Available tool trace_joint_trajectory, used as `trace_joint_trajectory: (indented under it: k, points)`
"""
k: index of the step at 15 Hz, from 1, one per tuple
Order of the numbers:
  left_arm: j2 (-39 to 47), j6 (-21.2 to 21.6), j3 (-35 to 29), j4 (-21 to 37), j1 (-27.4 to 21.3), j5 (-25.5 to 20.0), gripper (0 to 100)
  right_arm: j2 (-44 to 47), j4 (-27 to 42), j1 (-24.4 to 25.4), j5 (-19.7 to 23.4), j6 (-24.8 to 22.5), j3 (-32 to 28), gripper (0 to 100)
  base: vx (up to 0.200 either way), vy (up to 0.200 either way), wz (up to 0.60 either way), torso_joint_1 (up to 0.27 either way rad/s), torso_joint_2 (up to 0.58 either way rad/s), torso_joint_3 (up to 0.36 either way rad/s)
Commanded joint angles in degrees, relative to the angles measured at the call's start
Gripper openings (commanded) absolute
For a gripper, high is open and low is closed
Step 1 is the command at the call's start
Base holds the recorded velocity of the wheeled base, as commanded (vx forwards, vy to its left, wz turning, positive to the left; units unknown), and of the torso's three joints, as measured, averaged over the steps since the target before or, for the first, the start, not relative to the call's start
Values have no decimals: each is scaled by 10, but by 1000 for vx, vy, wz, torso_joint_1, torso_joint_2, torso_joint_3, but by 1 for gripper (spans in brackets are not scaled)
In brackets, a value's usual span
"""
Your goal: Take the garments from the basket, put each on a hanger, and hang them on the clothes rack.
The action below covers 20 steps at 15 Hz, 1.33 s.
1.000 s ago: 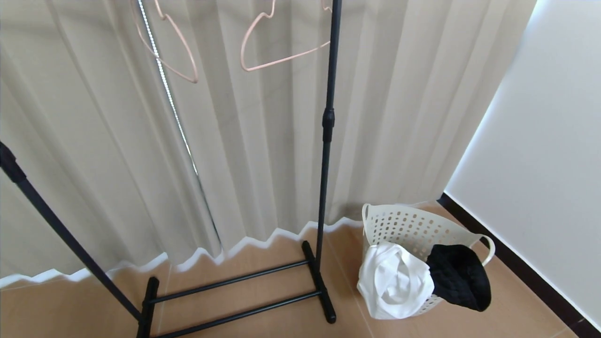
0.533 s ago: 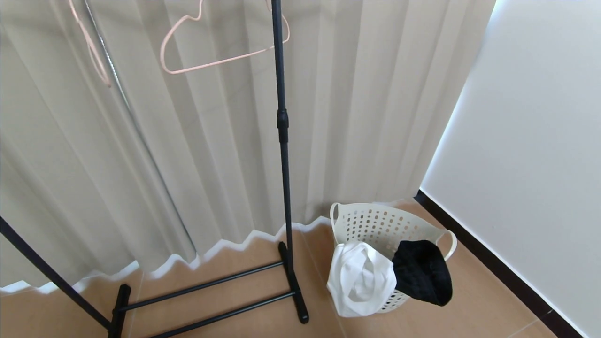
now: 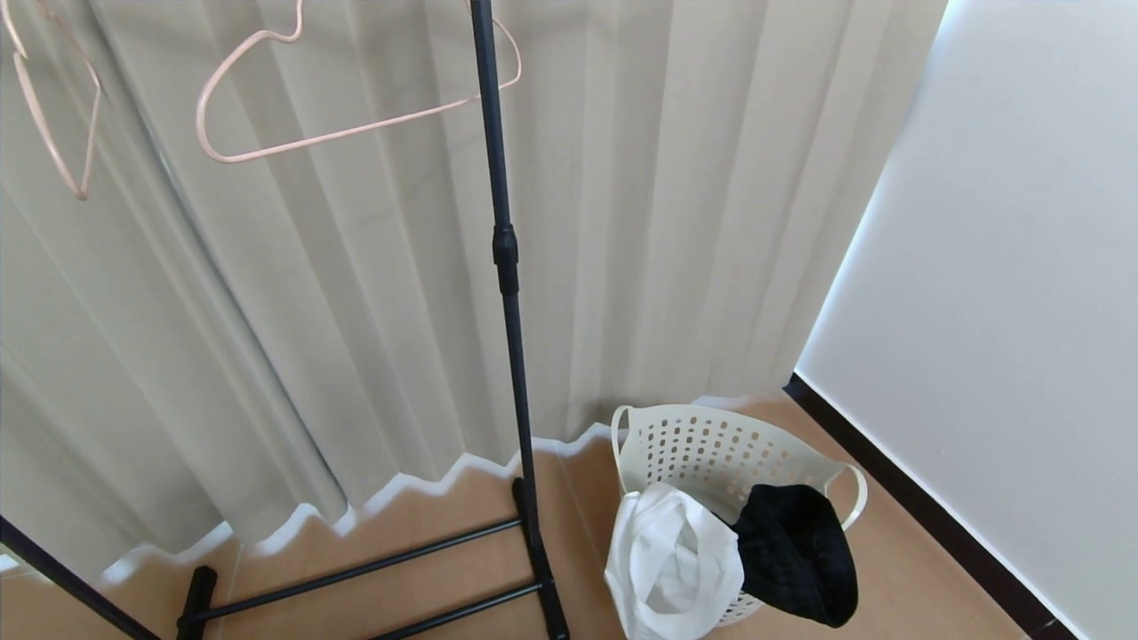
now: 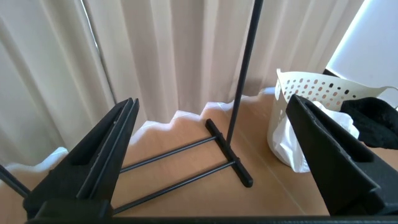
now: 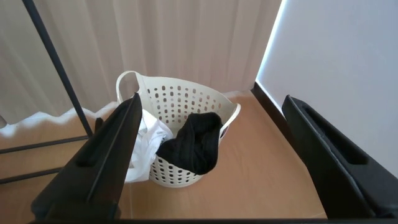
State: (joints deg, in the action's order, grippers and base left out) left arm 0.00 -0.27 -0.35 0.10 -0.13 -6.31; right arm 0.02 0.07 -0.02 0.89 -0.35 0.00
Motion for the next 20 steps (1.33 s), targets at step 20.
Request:
trace_joint_trajectory:
  k: [20]
  points:
    - [1, -1, 0, 0, 0, 0, 100, 0, 0, 0, 0, 0, 0, 100, 0, 0, 0, 1, 2, -125]
